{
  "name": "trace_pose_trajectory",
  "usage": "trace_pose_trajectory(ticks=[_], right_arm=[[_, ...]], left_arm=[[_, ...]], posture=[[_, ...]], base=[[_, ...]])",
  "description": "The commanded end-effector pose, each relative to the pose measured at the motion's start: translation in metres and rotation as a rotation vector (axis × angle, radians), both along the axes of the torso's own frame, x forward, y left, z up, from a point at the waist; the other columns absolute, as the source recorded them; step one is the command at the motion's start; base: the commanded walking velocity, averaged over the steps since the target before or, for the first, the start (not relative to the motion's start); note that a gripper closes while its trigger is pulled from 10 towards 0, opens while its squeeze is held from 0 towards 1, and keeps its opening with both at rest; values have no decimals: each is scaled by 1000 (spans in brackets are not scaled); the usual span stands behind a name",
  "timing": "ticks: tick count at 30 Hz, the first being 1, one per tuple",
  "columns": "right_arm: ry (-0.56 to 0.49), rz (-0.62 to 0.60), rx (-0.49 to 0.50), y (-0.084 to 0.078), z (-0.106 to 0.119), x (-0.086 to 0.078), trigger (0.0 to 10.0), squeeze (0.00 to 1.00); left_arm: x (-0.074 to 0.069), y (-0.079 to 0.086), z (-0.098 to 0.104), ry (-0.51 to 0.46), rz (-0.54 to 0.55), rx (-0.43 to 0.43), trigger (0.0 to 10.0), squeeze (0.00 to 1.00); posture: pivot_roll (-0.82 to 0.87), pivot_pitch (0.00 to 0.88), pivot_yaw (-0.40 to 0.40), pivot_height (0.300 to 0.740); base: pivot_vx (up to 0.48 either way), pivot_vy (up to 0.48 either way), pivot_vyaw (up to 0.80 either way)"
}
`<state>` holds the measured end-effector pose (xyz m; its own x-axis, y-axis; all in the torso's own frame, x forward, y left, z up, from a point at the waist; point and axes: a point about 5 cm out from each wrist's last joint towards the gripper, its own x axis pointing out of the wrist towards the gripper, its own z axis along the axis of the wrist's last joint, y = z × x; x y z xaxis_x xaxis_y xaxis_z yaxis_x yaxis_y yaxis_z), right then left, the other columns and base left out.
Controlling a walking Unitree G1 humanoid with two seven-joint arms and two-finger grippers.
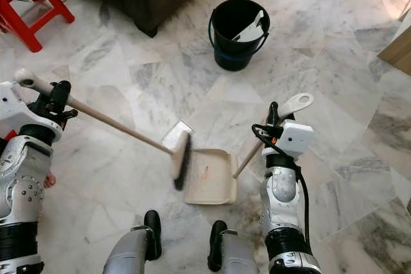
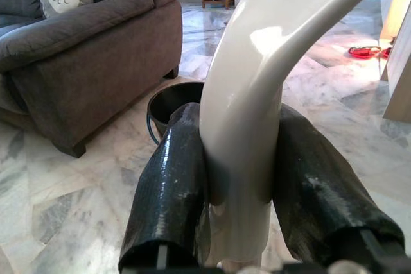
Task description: Sweep floor
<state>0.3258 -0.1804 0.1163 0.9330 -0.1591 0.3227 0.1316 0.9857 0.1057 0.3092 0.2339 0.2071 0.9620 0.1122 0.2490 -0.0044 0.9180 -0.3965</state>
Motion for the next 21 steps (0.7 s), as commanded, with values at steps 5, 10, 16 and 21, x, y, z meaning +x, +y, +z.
trace_pose_trajectory(ticks=[5,10,16,21], right_arm=[[117,5,32,0,-25,-8,10000,0],[116,7,34,1,-25,-8,10000,0],[115,10,36,2,-25,-7,10000,0],[116,9,34,1,-25,-7,10000,0]], left_arm=[[-5,12,3,-11,36,-5,10000,0],[-6,14,9,-22,57,116,10000,0],[-6,15,20,-55,88,219,10000,0],[-7,15,18,-51,89,221,10000,0]], posture=[[139,399,-21,740],[141,399,-22,740],[143,399,-23,740],[142,399,-23,740]], base=[[0,0,0],[0,0,0],[0,0,0],[0,0,0]])
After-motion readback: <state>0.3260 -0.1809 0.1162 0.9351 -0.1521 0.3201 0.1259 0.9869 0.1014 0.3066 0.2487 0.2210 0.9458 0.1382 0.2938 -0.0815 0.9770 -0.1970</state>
